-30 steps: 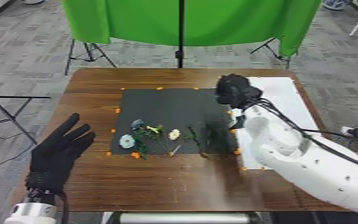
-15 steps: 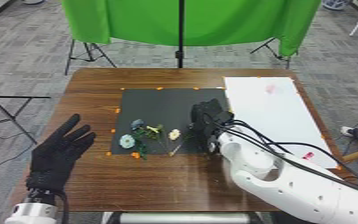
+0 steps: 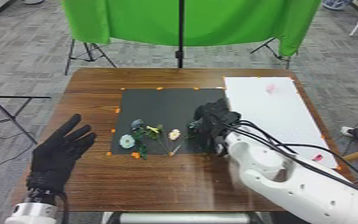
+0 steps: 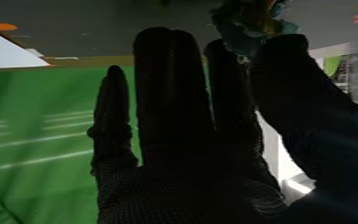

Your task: Arrange flowers

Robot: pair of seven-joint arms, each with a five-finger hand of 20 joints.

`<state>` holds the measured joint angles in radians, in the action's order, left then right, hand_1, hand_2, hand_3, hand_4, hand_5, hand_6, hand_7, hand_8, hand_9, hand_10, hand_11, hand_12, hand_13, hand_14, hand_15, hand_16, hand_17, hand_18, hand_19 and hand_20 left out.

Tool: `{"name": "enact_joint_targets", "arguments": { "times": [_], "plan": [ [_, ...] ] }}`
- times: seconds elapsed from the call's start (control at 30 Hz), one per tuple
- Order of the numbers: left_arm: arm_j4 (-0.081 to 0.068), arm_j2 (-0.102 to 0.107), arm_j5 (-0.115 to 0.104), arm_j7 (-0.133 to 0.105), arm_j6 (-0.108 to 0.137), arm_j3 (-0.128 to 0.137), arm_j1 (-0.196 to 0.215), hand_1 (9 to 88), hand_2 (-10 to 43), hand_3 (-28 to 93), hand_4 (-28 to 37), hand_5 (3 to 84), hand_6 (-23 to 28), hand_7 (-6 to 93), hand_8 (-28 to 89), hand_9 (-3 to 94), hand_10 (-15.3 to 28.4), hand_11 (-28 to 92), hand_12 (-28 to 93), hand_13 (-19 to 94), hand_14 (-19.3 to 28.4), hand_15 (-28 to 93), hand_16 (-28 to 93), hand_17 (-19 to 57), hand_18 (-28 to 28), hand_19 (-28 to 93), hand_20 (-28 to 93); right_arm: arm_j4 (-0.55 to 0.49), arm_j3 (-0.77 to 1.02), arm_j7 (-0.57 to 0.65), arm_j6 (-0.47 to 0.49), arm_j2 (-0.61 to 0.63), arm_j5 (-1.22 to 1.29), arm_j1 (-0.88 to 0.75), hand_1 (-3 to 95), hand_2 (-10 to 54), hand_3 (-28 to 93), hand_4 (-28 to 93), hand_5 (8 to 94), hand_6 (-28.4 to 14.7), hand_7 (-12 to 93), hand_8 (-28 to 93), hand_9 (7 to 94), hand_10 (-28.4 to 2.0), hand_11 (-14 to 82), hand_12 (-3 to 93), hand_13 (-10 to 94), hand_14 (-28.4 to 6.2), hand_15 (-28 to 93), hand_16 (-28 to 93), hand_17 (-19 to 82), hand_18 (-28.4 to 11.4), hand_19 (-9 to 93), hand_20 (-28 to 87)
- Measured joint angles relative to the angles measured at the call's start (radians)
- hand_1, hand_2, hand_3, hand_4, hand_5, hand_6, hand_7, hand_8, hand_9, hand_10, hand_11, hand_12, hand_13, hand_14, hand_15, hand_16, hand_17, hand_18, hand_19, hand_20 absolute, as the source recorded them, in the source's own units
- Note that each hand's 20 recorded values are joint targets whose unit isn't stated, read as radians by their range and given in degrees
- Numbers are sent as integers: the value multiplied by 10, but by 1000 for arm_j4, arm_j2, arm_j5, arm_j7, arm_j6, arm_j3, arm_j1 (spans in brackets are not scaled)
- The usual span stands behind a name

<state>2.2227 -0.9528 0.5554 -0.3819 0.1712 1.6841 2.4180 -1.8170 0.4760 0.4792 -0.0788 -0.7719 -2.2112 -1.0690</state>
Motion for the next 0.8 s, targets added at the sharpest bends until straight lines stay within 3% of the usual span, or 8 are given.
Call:
{"name": "enact_joint_targets", "arguments": {
  "times": [0.33, 0.53, 0.8],
  "plan": [
    [0, 12, -2, -13, 1, -4, 1, 237, 59, 803, -248, 375, 86, 108, -95, 346, 200, 217, 104, 233, 279, 482, -88, -107, 266, 553, 61, 4, -9, 6, -79, 66, 127, 46, 300, -95, 837, -283, 566, 6, 170, -143, 583, -132, 234, 141, 512, -117, 610, 100, 135, -190, 702, 342],
    [0, 10, 2, -8, -1, -5, -1, 238, 58, 804, -248, 374, 85, 108, -95, 346, 201, 216, 103, 232, 279, 482, -88, -107, 266, 553, 61, 175, -173, 85, -164, 90, 200, 253, 295, -95, 835, -283, 525, 2, 163, -143, 541, -135, 211, 134, 492, -122, 604, 94, 133, -192, 697, 342],
    [0, 4, 6, -4, -1, -7, -11, 237, 58, 803, -248, 374, 85, 107, -95, 346, 201, 216, 104, 232, 279, 482, -88, -107, 266, 553, 61, 379, -183, 189, -68, 88, 246, 401, 293, -95, 838, -283, 445, 16, 149, -135, 460, -153, 144, 128, 475, -129, 586, 83, 137, -196, 701, 340]
  ]
}}
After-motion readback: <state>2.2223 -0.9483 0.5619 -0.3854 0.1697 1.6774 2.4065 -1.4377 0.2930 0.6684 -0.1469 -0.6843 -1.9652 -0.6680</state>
